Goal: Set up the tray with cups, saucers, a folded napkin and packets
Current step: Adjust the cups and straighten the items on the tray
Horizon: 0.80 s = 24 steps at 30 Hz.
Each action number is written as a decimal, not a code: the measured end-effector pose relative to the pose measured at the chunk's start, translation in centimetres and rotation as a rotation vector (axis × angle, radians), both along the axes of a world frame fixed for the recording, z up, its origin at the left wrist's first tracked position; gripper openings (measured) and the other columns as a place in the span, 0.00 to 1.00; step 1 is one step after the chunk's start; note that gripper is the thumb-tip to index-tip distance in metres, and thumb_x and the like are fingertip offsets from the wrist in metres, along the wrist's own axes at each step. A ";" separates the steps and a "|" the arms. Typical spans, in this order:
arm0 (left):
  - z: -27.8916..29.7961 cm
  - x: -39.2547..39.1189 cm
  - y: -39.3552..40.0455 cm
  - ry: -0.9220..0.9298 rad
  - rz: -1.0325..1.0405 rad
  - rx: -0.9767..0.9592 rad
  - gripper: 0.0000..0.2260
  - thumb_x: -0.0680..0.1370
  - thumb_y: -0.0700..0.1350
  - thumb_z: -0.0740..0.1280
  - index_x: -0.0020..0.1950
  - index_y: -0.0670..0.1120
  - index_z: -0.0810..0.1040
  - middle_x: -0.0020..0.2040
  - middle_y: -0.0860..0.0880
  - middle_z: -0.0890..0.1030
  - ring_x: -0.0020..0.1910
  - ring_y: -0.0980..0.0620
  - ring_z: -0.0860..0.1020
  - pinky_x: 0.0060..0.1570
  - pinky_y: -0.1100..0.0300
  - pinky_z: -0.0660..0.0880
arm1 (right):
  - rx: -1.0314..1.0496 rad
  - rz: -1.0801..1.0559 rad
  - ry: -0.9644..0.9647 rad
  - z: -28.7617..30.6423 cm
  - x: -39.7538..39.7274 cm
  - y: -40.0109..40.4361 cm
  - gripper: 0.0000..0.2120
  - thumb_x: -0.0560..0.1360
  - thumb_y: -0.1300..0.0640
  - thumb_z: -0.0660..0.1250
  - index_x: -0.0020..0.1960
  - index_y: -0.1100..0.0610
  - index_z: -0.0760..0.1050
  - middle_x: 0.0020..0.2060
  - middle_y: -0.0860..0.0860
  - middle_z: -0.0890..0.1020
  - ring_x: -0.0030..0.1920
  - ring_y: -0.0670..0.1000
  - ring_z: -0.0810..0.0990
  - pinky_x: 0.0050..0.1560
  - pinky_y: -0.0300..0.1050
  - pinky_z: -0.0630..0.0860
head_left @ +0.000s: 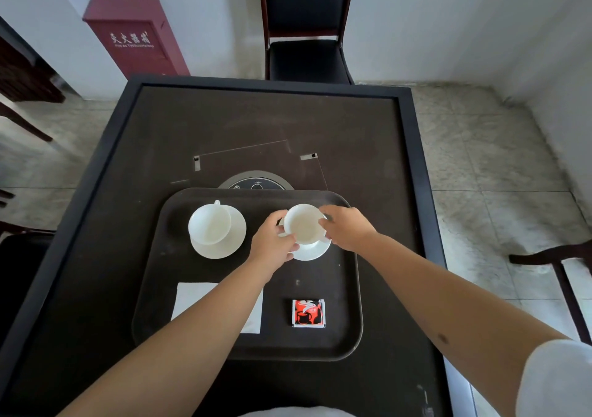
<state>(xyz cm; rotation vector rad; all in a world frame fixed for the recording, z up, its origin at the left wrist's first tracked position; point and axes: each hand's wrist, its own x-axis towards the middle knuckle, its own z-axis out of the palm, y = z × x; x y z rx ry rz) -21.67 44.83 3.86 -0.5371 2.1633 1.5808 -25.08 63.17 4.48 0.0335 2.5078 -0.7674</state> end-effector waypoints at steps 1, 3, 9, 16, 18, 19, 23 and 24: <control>0.1 -0.1 0.0 -0.009 -0.017 0.012 0.25 0.75 0.36 0.71 0.68 0.55 0.72 0.60 0.50 0.77 0.57 0.45 0.77 0.49 0.50 0.82 | -0.044 -0.037 -0.016 -0.3 0.3 0.0 0.13 0.80 0.52 0.57 0.62 0.49 0.74 0.39 0.50 0.83 0.36 0.50 0.81 0.41 0.47 0.80; 0.2 -0.3 0.0 -0.014 -0.041 0.020 0.26 0.75 0.35 0.69 0.69 0.56 0.71 0.61 0.48 0.77 0.57 0.43 0.77 0.48 0.48 0.82 | -0.106 -0.111 -0.032 -0.7 0.7 0.2 0.12 0.81 0.53 0.57 0.60 0.50 0.76 0.34 0.49 0.84 0.30 0.47 0.81 0.38 0.42 0.79; -0.1 -0.6 -0.5 0.031 -0.041 -0.091 0.12 0.79 0.40 0.65 0.59 0.54 0.72 0.57 0.48 0.79 0.46 0.49 0.83 0.42 0.56 0.82 | -0.225 -0.230 -0.088 -0.4 0.6 -0.1 0.18 0.76 0.59 0.63 0.64 0.47 0.72 0.33 0.48 0.85 0.34 0.43 0.84 0.45 0.48 0.82; -0.5 -0.3 -1.2 0.098 -0.210 -0.093 0.23 0.79 0.41 0.64 0.73 0.56 0.70 0.67 0.54 0.75 0.62 0.51 0.75 0.57 0.53 0.78 | -0.294 -0.318 -0.098 -0.3 1.3 0.0 0.12 0.79 0.57 0.59 0.59 0.51 0.79 0.33 0.49 0.85 0.33 0.46 0.84 0.37 0.40 0.79; -0.7 0.0 -1.3 0.087 -0.212 -0.081 0.27 0.78 0.40 0.65 0.75 0.57 0.66 0.68 0.54 0.73 0.64 0.50 0.73 0.63 0.50 0.74 | -0.284 -0.344 -0.073 -0.4 1.5 0.2 0.11 0.78 0.58 0.61 0.52 0.52 0.81 0.33 0.47 0.85 0.32 0.46 0.84 0.36 0.38 0.76; -0.7 0.1 -1.3 0.092 -0.201 -0.083 0.27 0.78 0.40 0.65 0.75 0.57 0.66 0.67 0.54 0.74 0.63 0.51 0.73 0.62 0.51 0.74 | -0.292 -0.357 -0.080 -0.4 1.6 0.2 0.10 0.78 0.59 0.61 0.50 0.52 0.81 0.32 0.48 0.85 0.33 0.46 0.84 0.36 0.38 0.76; -0.7 0.3 -1.1 0.147 -0.178 -0.095 0.18 0.79 0.40 0.65 0.65 0.58 0.71 0.57 0.57 0.77 0.59 0.51 0.75 0.54 0.55 0.76 | -0.325 -0.401 -0.119 -0.5 1.7 0.0 0.08 0.76 0.59 0.61 0.47 0.54 0.79 0.31 0.48 0.85 0.33 0.47 0.84 0.32 0.38 0.76; -0.7 0.5 -1.1 0.160 -0.182 -0.091 0.18 0.79 0.40 0.65 0.65 0.57 0.72 0.57 0.56 0.77 0.60 0.50 0.75 0.56 0.53 0.77 | -0.329 -0.410 -0.123 -0.5 1.8 0.0 0.07 0.76 0.59 0.61 0.47 0.53 0.79 0.31 0.48 0.85 0.33 0.47 0.84 0.31 0.37 0.76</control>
